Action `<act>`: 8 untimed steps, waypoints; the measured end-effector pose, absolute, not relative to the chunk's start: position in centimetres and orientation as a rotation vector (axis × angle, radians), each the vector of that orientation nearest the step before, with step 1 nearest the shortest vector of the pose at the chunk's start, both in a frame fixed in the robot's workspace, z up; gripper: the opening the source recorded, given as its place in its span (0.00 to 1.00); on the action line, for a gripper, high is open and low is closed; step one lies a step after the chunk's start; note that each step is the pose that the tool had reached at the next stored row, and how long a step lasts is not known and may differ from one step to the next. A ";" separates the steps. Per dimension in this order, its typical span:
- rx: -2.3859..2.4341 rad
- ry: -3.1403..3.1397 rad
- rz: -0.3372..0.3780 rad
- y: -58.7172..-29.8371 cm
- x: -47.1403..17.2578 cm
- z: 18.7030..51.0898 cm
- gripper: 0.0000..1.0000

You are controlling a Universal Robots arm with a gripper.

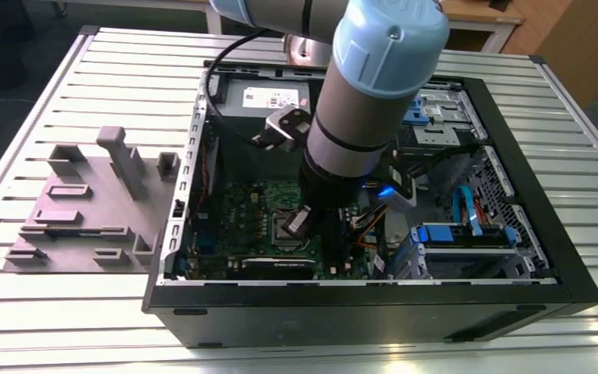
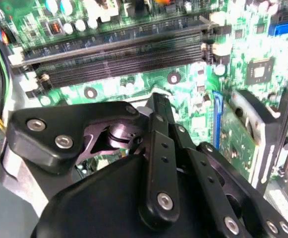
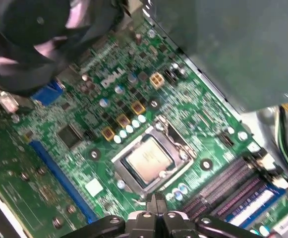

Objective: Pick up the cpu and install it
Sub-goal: 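Install the first cpu locking lever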

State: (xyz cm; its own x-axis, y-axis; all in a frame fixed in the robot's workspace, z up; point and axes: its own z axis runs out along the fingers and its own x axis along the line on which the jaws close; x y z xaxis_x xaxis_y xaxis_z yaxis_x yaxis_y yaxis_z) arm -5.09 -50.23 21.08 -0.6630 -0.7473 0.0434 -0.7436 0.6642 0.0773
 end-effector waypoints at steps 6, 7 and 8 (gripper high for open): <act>1.258 -2.804 -0.080 -50.0 -6.6 21.0 0.10; 1.258 -2.805 -0.080 -49.9 -6.7 21.0 0.10; 1.258 -2.805 -0.080 -49.8 -6.7 21.0 0.10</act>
State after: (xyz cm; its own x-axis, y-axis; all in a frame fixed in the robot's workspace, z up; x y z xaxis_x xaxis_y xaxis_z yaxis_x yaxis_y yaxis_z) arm -6.72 -49.79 21.00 -0.6633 -0.7473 0.0394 -0.7438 0.6642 0.0747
